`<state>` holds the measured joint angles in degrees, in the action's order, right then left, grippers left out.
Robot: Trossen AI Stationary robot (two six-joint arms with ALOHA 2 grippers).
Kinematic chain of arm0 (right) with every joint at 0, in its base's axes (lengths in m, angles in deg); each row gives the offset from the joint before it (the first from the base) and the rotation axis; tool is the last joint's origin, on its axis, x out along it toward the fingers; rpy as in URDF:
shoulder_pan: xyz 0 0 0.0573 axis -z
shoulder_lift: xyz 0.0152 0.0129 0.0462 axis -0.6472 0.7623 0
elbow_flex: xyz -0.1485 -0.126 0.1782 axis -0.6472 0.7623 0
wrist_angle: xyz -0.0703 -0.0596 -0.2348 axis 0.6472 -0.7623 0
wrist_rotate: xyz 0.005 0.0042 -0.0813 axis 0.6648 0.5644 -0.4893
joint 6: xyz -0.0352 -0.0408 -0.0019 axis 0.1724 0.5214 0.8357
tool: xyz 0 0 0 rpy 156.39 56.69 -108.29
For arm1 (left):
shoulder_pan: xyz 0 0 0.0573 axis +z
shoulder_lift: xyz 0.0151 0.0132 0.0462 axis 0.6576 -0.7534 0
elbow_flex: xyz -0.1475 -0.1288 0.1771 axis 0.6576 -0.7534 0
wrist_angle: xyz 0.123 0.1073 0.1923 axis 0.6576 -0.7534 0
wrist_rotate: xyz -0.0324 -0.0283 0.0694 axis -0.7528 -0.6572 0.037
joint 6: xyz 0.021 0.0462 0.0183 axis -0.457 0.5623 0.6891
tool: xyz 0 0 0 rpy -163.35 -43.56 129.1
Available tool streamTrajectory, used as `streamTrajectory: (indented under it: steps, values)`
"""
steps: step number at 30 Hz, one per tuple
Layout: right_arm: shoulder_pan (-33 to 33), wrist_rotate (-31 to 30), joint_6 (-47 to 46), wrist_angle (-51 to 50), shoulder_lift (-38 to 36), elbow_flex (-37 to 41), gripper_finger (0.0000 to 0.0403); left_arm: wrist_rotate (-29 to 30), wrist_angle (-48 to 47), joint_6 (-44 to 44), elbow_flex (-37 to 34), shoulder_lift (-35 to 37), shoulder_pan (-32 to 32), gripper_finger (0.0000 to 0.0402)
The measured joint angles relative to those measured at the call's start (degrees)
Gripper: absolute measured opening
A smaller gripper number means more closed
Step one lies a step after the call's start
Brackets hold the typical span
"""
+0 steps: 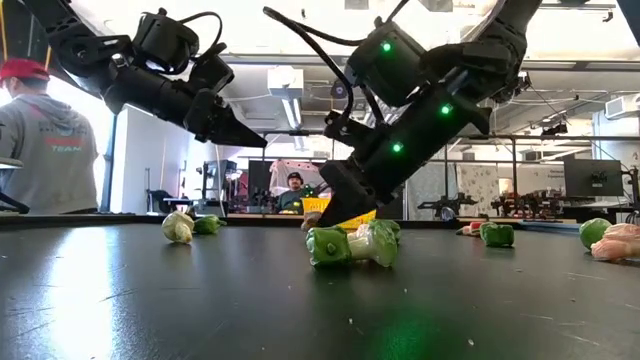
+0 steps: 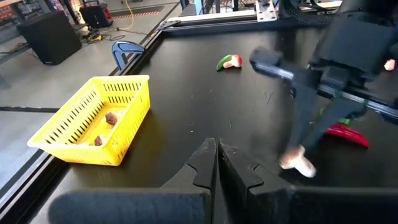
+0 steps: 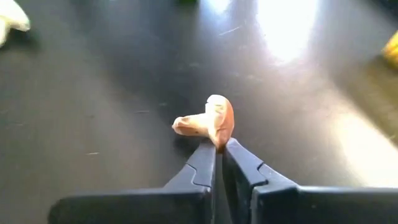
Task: Sort produce into baskets
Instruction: Put the center red mushroom into the yellow bin
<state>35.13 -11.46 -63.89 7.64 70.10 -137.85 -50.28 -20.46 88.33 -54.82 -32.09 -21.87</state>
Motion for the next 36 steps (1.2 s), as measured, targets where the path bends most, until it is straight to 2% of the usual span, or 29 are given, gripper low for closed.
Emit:
streamTrajectory:
  steps: [6, 10, 13, 16, 22, 36]
  values:
    - [-0.45, -14.83, 15.33, -0.13, -5.81, 0.01, 0.0003, 0.00, -0.26, 0.00, 0.00, 0.00, 0.00, 0.0005]
    - [-0.84, -25.46, 30.80, 1.55, -10.81, 0.01, 0.0002, 0.00, -0.24, -0.03, 0.00, -0.02, 0.00, 0.0005]
    - [-0.83, -30.02, 41.47, 3.62, -13.63, 0.01, 0.0001, 0.00, -0.26, -0.44, 0.00, 0.00, -0.05, 0.0005]
    - [-0.45, -31.58, 48.64, 4.63, -15.63, 0.01, 0.0001, -0.01, -0.24, -0.83, 0.00, -0.02, -0.13, 0.0005]
    - [-0.03, -32.44, 56.80, 4.82, -16.73, 0.01, 0.0000, 0.00, -0.28, -0.98, 0.00, -0.02, -0.13, 0.0005]
    - [-0.02, -34.47, 66.15, 8.04, -16.71, 0.01, 0.0000, -0.01, -0.37, -0.96, 0.00, -0.02, -0.13, 0.0005]
